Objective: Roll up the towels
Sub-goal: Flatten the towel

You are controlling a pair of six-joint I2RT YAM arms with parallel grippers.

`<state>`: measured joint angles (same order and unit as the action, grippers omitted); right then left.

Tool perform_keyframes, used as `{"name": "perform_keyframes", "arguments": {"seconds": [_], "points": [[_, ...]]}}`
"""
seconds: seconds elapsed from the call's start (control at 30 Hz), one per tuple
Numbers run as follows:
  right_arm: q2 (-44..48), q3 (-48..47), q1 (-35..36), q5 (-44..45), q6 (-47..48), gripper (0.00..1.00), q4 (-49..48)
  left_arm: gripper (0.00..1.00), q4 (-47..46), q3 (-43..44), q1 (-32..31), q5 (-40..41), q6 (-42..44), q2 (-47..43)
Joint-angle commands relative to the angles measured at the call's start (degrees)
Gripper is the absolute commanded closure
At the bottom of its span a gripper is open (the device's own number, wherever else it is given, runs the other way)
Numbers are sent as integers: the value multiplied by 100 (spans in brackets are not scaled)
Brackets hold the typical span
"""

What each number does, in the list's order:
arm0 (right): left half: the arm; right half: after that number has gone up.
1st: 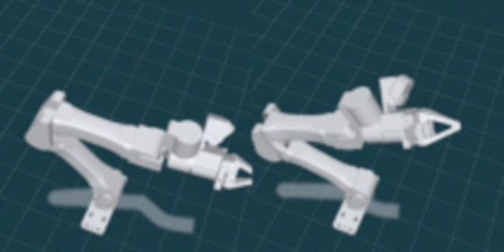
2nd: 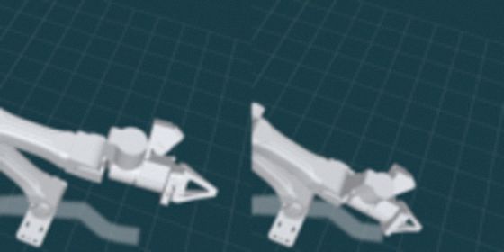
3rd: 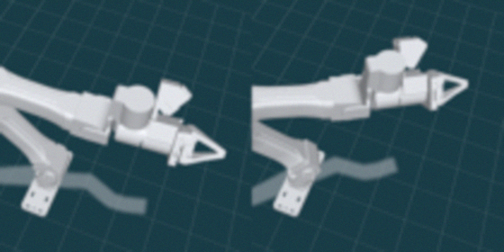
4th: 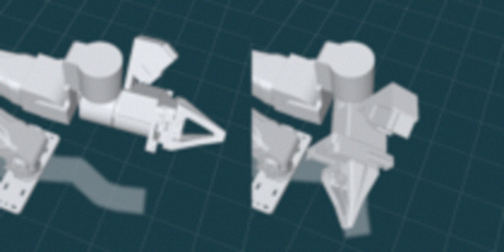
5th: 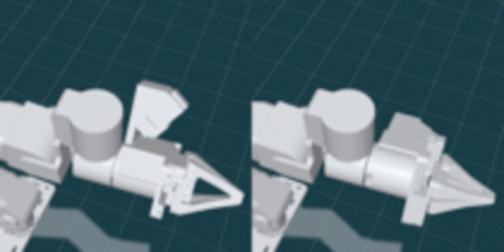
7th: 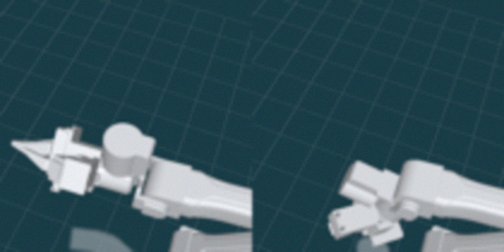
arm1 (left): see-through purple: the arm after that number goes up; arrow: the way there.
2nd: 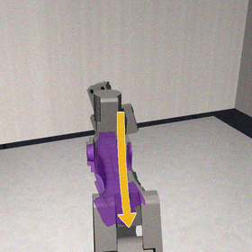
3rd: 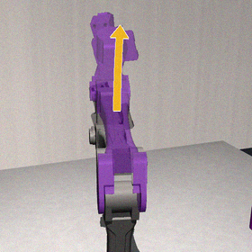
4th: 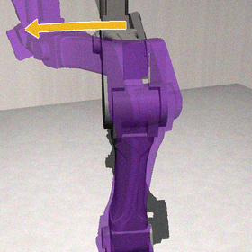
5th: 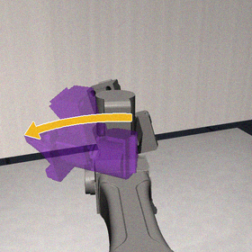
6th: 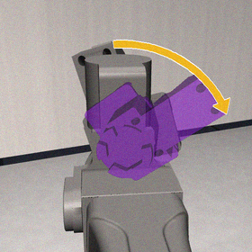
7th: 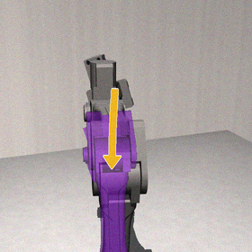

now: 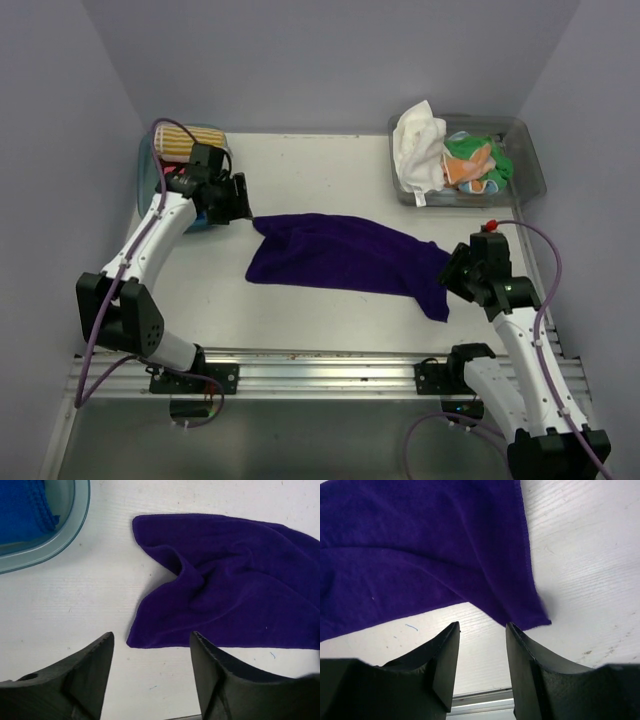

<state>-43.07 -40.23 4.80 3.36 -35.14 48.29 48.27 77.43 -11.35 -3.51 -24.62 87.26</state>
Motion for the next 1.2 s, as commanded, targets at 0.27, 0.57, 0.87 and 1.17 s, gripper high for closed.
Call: {"name": "perform_keyframes", "arguments": {"seconds": [0.27, 0.57, 0.87, 1.17], "points": [[-176, -425, -14, 122, 24, 56, -127, 40, -1151, -2301, 19, 0, -1088, -798], [-272, -205, -23, -125, -64, 57, -338, 45, -1917, -3164, -51, -97, -1414, -791], [-377, 173, -23, -98, -354, 40, -268, 63, -2252, -3304, -306, -493, -1510, -25], [-509, 182, -14, -177, -354, 39, -329, 100, -1084, -2663, -60, 612, -1335, -692]]}}
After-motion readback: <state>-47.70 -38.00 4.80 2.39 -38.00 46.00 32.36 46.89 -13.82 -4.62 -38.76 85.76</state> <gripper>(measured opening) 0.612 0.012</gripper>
